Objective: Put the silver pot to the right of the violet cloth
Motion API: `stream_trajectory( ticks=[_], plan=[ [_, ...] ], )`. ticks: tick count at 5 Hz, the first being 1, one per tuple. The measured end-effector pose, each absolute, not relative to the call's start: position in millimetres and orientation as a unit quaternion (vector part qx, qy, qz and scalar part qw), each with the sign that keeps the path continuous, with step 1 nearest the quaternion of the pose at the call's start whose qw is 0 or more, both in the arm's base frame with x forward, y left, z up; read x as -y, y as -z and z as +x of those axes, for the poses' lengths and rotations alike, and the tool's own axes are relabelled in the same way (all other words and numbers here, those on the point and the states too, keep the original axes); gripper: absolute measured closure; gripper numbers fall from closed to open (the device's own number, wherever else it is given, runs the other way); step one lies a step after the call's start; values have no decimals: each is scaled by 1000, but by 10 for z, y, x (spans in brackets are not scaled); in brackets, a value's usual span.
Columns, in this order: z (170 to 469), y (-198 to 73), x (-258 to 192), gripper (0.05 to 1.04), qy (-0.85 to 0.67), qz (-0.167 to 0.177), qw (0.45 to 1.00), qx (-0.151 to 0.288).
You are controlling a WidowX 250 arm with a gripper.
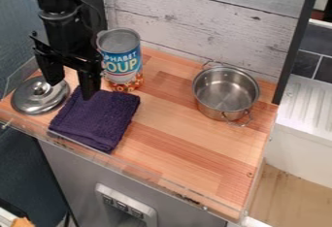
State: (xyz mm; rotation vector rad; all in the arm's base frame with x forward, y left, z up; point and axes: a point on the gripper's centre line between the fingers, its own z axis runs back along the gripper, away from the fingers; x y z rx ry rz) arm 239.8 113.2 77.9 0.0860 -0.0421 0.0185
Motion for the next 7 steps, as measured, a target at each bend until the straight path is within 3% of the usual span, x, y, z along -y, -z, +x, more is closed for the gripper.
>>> stream_trajectory(
  ticks=[1, 3, 5, 6, 7],
  plan=[
    [2374, -710, -1114, 83, -8, 38, 999, 8],
    [2643, -644, -774, 83, 17, 34, 999, 6],
    [3258, -549, -217, 83, 73, -20, 997, 31],
    [3519, -464, -29, 83, 65, -33, 996, 41],
    [3650, -297, 89, 83, 41, -20, 998, 32]
  ],
)
